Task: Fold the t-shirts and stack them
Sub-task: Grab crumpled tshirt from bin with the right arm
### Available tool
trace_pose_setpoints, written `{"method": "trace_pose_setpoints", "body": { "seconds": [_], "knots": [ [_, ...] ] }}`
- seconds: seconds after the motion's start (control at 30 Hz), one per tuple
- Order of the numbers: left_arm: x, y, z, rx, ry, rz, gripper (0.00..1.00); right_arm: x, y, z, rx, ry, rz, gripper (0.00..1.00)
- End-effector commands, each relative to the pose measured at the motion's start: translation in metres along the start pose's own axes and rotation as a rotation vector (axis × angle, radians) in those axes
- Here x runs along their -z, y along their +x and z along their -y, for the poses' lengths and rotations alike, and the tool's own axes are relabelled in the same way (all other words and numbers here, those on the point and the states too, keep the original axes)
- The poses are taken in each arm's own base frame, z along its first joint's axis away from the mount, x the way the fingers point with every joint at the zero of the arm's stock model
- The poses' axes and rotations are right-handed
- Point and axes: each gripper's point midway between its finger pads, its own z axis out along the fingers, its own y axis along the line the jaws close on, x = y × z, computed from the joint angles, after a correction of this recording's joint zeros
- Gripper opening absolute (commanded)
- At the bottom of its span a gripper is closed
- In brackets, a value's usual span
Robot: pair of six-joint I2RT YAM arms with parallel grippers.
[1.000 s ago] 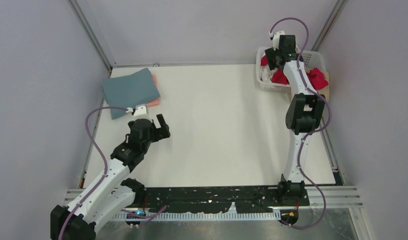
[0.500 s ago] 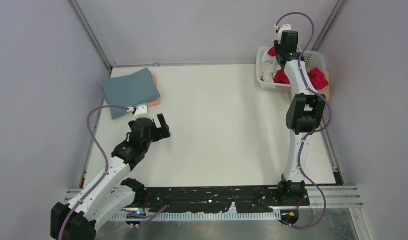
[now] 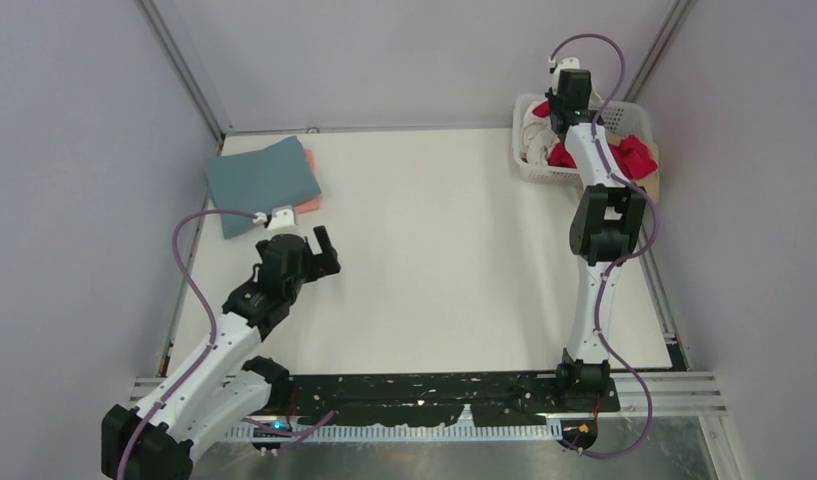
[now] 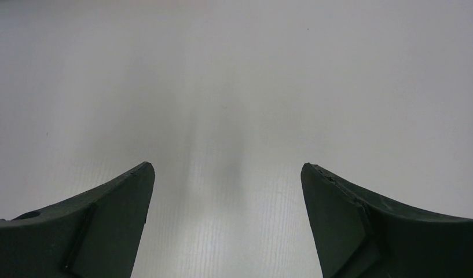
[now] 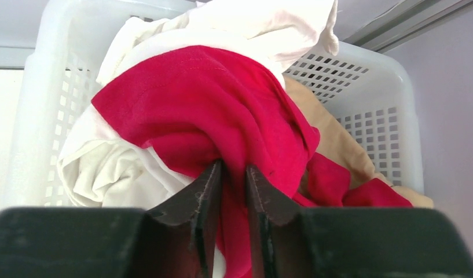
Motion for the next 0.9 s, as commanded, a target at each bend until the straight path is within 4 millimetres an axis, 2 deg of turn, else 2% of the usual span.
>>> {"method": "trace_pose_setpoints", "body": {
  "seconds": [0.0, 0.07, 0.13, 0.27, 0.43, 0.53, 0.7, 0.87],
  "knots": [
    [0.004, -0.024, 0.005, 0.011, 0.000, 0.060, 0.99, 0.004, -0.032, 0.014, -0.090, 0.025, 0.098, 0.21],
    [0.006, -0.024, 0.004, 0.010, -0.006, 0.058, 0.99, 0.006, -0.039, 0.020, -0.106, 0.043, 0.119, 0.13],
    [0.007, -0.026, 0.004, 0.011, -0.005, 0.059, 0.99, 0.013, -0.049, 0.036, -0.125, 0.103, 0.145, 0.08],
    [0.010, -0.027, 0.005, 0.022, 0.006, 0.068, 0.99, 0.043, -0.074, 0.076, -0.185, 0.227, 0.205, 0.07],
    [0.013, -0.028, 0.005, 0.034, 0.019, 0.078, 0.99, 0.095, -0.108, 0.130, -0.261, 0.338, 0.298, 0.06],
    [0.015, -0.030, 0.006, 0.038, 0.023, 0.088, 0.99, 0.124, -0.122, 0.160, -0.291, 0.405, 0.339, 0.05],
    [0.017, -0.031, 0.005, 0.042, 0.022, 0.095, 0.99, 0.185, -0.157, 0.207, -0.314, 0.511, 0.450, 0.06],
    [0.018, -0.031, 0.002, 0.042, 0.010, 0.091, 0.99, 0.241, -0.172, 0.244, -0.284, 0.655, 0.512, 0.06]
  ]
}}
